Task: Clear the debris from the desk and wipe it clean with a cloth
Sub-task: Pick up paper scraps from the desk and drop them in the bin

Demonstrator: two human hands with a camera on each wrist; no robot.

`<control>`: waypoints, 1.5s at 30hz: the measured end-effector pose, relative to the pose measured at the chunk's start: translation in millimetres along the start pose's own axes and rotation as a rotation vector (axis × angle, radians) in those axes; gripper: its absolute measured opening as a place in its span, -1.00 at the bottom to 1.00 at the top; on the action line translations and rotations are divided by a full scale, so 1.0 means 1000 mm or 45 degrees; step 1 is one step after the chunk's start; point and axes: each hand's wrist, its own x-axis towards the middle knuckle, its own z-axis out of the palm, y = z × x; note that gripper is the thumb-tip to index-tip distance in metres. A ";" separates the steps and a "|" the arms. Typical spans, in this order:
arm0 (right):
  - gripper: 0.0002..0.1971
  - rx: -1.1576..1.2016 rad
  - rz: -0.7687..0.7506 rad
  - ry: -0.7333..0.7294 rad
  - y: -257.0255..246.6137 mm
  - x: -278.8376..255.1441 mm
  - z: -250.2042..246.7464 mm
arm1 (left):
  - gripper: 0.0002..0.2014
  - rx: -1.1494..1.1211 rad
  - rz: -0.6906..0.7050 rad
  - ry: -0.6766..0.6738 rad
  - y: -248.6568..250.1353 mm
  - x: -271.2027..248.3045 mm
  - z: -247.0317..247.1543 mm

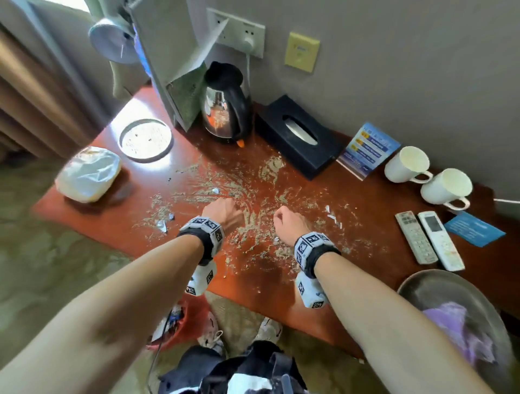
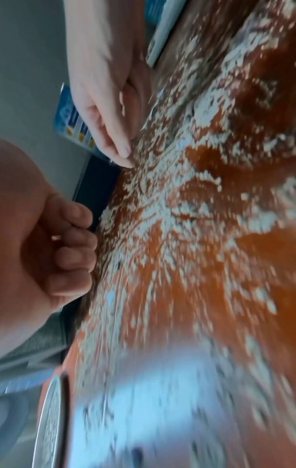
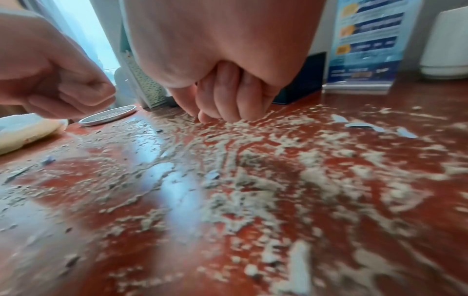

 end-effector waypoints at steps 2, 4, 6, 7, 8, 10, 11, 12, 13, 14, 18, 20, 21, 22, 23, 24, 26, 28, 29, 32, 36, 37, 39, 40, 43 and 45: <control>-0.79 0.000 -0.026 -0.004 -0.022 0.005 0.010 | -0.65 -0.044 -0.058 0.066 -0.027 -0.005 -0.005; -0.80 -0.008 -0.042 0.002 -0.042 0.010 0.021 | -0.66 -0.068 -0.098 0.116 -0.054 -0.013 -0.010; -0.80 -0.024 -0.050 0.006 -0.059 0.014 0.031 | -0.63 -0.046 -0.093 0.122 -0.077 -0.021 -0.016; -0.79 -0.034 -0.055 0.001 -0.068 0.016 0.037 | -0.61 -0.028 -0.094 0.113 -0.089 -0.025 -0.019; -0.78 -0.040 -0.054 -0.006 -0.077 0.018 0.042 | -0.61 -0.004 -0.097 0.108 -0.101 -0.027 -0.021; -0.76 -0.036 -0.062 -0.012 -0.093 0.024 0.050 | -0.66 0.056 -0.124 0.105 -0.123 -0.030 -0.025; -0.75 -0.027 -0.066 -0.003 -0.100 0.029 0.055 | -0.71 0.078 -0.139 0.112 -0.133 -0.031 -0.026; -0.74 -0.015 -0.064 0.004 -0.107 0.034 0.059 | -0.73 0.097 -0.150 0.135 -0.144 -0.032 -0.025; -0.73 0.007 -0.060 0.017 -0.112 0.039 0.063 | -0.74 0.117 -0.151 0.159 -0.154 -0.032 -0.024; -0.71 0.022 -0.049 0.029 -0.118 0.043 0.065 | -0.74 0.135 -0.150 0.178 -0.163 -0.031 -0.023; -0.72 0.008 -0.004 0.096 -0.133 0.060 0.069 | -0.73 0.152 -0.131 0.185 -0.184 -0.028 -0.020; -0.72 -0.015 0.002 0.134 -0.141 0.068 0.070 | -0.72 0.134 -0.126 0.191 -0.192 -0.026 -0.019; -0.72 -0.025 0.004 0.154 -0.143 0.072 0.070 | -0.73 0.128 -0.122 0.194 -0.195 -0.025 -0.018; -0.72 -0.033 0.009 0.167 -0.145 0.075 0.071 | -0.75 0.120 -0.118 0.192 -0.199 -0.025 -0.017; -0.74 -0.039 0.015 0.176 -0.147 0.078 0.072 | -0.77 0.109 -0.113 0.187 -0.201 -0.025 -0.017; -0.76 -0.051 0.024 0.180 -0.149 0.081 0.073 | -0.79 0.098 -0.107 0.180 -0.204 -0.025 -0.016; -0.79 -0.092 0.032 0.191 -0.152 0.086 0.074 | -0.82 0.072 -0.097 0.160 -0.208 -0.025 -0.017; -0.82 -0.135 0.031 0.200 -0.155 0.089 0.075 | -0.82 0.052 -0.081 0.140 -0.212 -0.023 -0.019; -0.83 -0.150 0.032 0.203 -0.156 0.091 0.076 | -0.82 0.048 -0.068 0.129 -0.214 -0.022 -0.020; -0.86 -0.166 0.048 0.218 -0.160 0.095 0.076 | -0.78 0.043 -0.027 0.069 -0.217 -0.021 -0.023; -0.85 -0.177 0.057 0.202 -0.164 0.097 0.077 | -0.74 0.083 0.031 0.011 -0.216 -0.022 -0.026; -0.85 -0.186 0.051 0.205 -0.164 0.097 0.077 | -0.73 0.100 0.043 0.004 -0.215 -0.021 -0.026; -0.85 -0.202 0.039 0.208 -0.164 0.096 0.076 | -0.70 0.145 0.063 -0.006 -0.212 -0.022 -0.025; -0.85 -0.209 0.032 0.208 -0.164 0.096 0.076 | -0.69 0.172 0.074 -0.004 -0.211 -0.021 -0.025; -0.85 -0.225 0.023 0.212 -0.164 0.096 0.075 | -0.70 0.250 0.101 0.011 -0.209 -0.020 -0.022; -0.84 -0.214 0.025 0.205 -0.164 0.095 0.076 | -0.71 0.283 0.101 0.023 -0.209 -0.020 -0.022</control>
